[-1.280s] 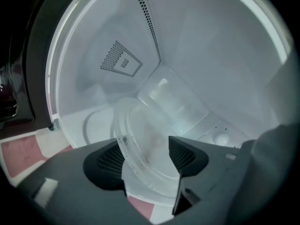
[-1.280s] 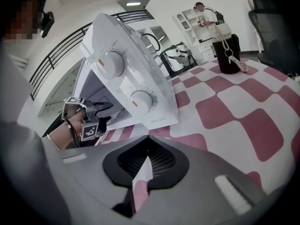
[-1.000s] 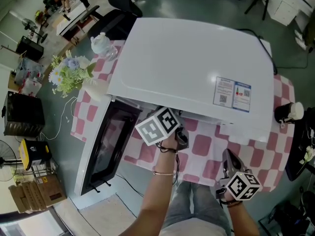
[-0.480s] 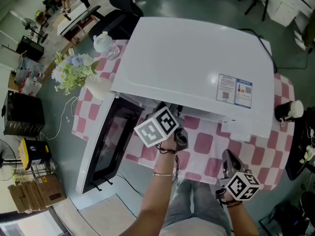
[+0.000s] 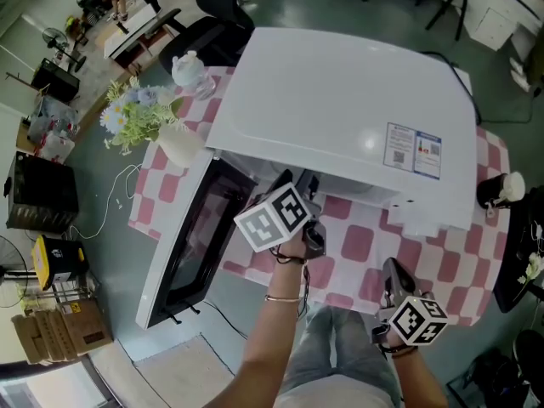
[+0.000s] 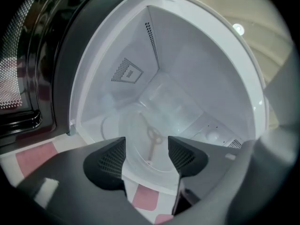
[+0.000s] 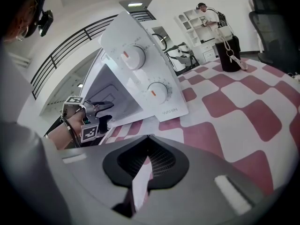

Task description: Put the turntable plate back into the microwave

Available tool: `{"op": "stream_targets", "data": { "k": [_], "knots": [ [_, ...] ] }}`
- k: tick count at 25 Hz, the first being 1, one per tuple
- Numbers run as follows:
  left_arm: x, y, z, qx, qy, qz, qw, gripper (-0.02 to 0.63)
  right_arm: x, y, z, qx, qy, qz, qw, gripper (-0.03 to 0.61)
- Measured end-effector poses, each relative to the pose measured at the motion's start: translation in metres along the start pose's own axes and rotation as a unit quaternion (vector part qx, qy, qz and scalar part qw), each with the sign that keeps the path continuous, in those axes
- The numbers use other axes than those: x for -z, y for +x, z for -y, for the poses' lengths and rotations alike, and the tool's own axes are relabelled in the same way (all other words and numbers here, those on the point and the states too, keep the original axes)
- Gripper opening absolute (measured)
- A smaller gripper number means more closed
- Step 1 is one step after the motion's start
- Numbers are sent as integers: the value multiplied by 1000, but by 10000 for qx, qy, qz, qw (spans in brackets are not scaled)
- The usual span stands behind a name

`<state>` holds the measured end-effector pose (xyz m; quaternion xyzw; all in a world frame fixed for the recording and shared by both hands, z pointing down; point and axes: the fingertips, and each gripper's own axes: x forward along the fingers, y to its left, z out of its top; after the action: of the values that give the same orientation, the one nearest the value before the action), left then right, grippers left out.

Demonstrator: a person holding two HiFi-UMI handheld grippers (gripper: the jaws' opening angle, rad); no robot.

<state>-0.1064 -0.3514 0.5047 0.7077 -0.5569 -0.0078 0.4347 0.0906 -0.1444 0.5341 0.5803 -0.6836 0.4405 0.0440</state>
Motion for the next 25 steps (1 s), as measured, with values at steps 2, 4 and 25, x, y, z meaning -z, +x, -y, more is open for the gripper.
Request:
{"op": "stream_targets", "data": {
  "k": [2, 4, 25],
  "knots": [
    [-2, -4, 3, 39, 40, 15, 10000, 279, 1, -2, -3, -7, -23, 11, 10000, 9],
    [-2, -8, 4, 58, 82, 10, 9999, 278, 1, -4, -6, -17, -49, 20, 10000, 11],
    [5, -112, 19, -134, 1025, 57, 9946, 151, -30, -19, -69, -429, -705, 170, 9964, 11]
  ]
}}
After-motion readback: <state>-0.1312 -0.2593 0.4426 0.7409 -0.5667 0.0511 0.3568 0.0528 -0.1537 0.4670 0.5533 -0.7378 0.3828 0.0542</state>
